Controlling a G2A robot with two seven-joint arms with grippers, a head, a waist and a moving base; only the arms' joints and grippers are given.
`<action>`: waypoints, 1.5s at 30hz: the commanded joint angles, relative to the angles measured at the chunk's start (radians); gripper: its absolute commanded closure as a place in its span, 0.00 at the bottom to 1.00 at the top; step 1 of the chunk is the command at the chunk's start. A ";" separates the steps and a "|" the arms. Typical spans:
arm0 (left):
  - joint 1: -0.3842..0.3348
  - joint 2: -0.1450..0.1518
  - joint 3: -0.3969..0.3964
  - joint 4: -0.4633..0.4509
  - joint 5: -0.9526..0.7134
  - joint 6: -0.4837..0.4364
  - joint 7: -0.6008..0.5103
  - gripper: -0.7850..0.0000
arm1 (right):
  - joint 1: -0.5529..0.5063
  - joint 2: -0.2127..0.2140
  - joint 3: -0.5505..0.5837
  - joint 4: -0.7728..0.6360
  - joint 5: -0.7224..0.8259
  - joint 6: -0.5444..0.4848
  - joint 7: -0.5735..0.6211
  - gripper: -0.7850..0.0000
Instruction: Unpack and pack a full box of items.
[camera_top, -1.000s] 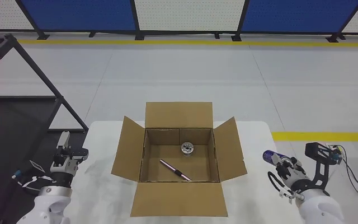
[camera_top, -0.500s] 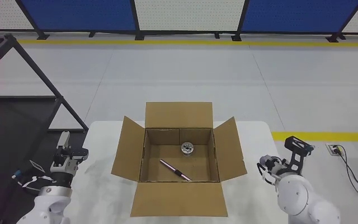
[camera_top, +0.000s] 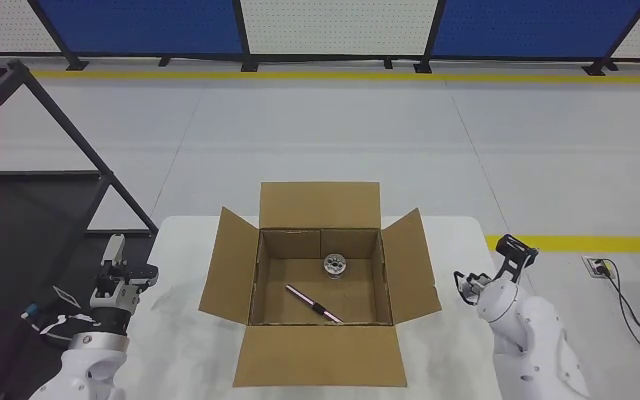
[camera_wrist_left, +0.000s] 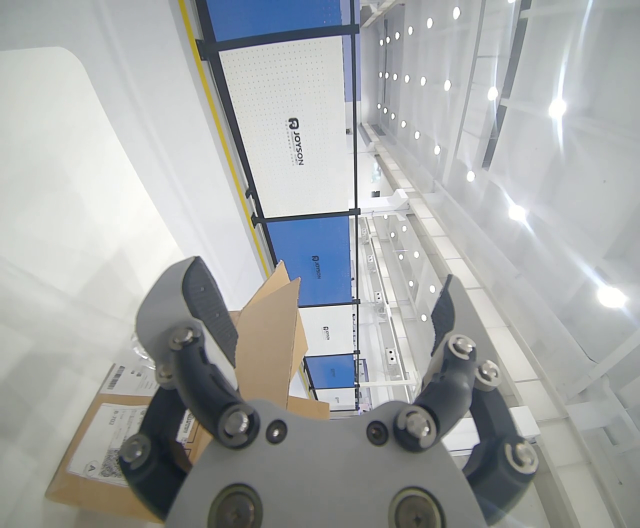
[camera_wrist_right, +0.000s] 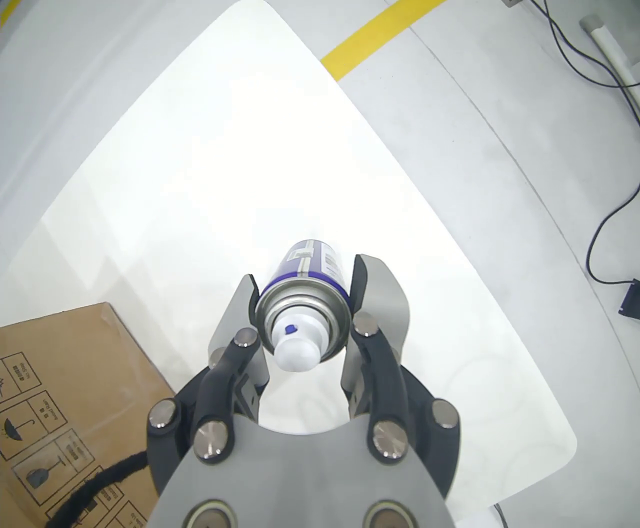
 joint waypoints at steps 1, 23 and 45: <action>0.000 0.000 0.000 0.000 0.000 0.000 0.000 0.00 | 0.009 -0.002 0.003 0.023 -0.003 -0.002 0.002 1.00; 0.000 0.000 0.000 0.000 0.000 0.000 0.000 0.00 | 0.090 -0.035 0.023 0.187 -0.086 -0.071 0.071 0.73; 0.000 0.000 0.000 0.000 0.000 0.000 0.000 0.00 | 0.068 -0.069 0.088 0.100 -0.145 -0.110 0.110 0.17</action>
